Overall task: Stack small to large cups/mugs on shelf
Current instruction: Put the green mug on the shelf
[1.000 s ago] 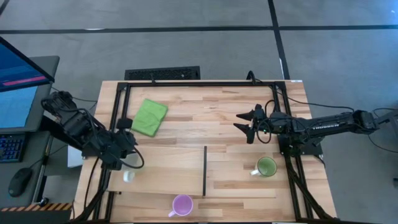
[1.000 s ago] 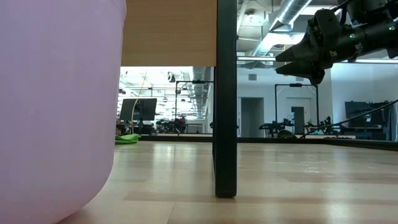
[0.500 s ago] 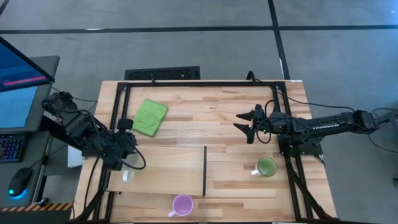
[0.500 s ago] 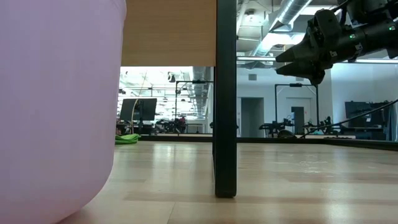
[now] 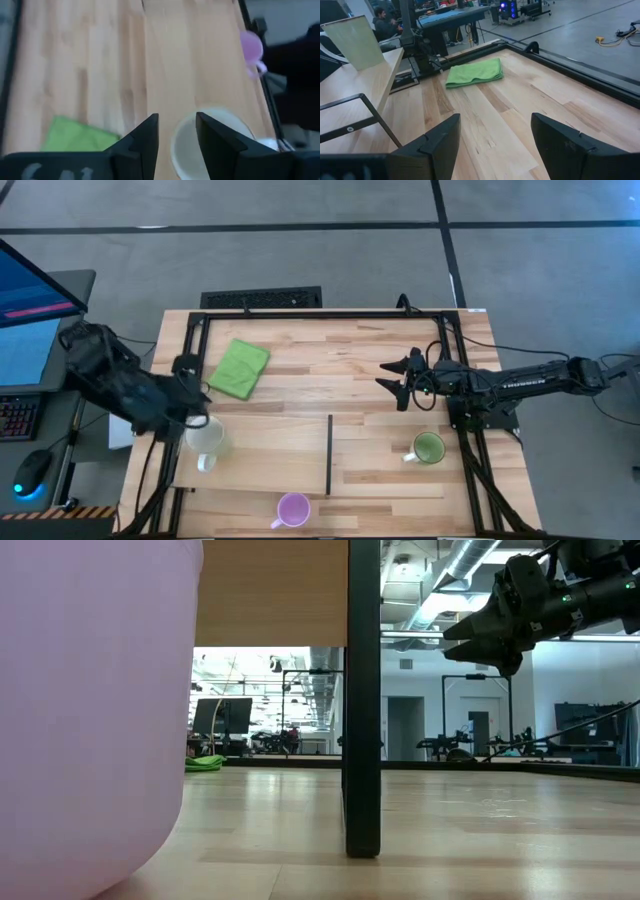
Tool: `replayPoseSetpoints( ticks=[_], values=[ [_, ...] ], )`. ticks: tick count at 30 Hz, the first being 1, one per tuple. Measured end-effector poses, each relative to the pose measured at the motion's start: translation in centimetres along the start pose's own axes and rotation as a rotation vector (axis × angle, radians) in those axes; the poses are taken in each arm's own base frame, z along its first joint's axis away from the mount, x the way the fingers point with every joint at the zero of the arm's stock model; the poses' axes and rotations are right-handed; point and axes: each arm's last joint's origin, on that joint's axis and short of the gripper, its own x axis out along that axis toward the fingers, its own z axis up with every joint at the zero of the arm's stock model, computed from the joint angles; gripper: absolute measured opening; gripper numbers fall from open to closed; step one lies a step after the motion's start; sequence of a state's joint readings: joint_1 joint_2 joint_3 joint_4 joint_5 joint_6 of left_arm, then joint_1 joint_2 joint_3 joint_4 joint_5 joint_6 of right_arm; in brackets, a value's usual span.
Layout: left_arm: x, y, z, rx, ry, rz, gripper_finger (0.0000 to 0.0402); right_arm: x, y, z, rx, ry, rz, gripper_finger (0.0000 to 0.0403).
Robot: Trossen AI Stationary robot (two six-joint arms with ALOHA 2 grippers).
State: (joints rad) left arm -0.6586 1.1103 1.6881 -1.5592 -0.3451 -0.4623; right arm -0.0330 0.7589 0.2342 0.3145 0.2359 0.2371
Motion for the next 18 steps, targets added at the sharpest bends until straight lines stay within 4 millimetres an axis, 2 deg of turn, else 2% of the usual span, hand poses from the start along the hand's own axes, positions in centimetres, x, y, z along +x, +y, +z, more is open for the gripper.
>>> replayPoseSetpoints(
  ticks=[6,10,14,18],
  values=[
    [-2.3,1.5,0.7,0.000,-0.246,0.310,0.0122,0.0,0.0,-0.1,-0.002,0.006,-0.002,0.0265],
    [-2.8,2.2,0.2,0.020,-0.321,0.467,0.0122,0.0,-0.1,-0.3,-0.007,0.029,-0.007,0.0265],
    [-2.8,2.5,-0.8,0.050,-0.332,0.475,0.0122,0.0,-0.1,-0.4,-0.011,0.044,-0.011,0.0265],
    [-2.8,3.0,-2.6,0.030,-0.348,0.428,0.0122,0.0,-0.1,-0.4,-0.017,0.043,-0.010,0.0265]
  ],
)
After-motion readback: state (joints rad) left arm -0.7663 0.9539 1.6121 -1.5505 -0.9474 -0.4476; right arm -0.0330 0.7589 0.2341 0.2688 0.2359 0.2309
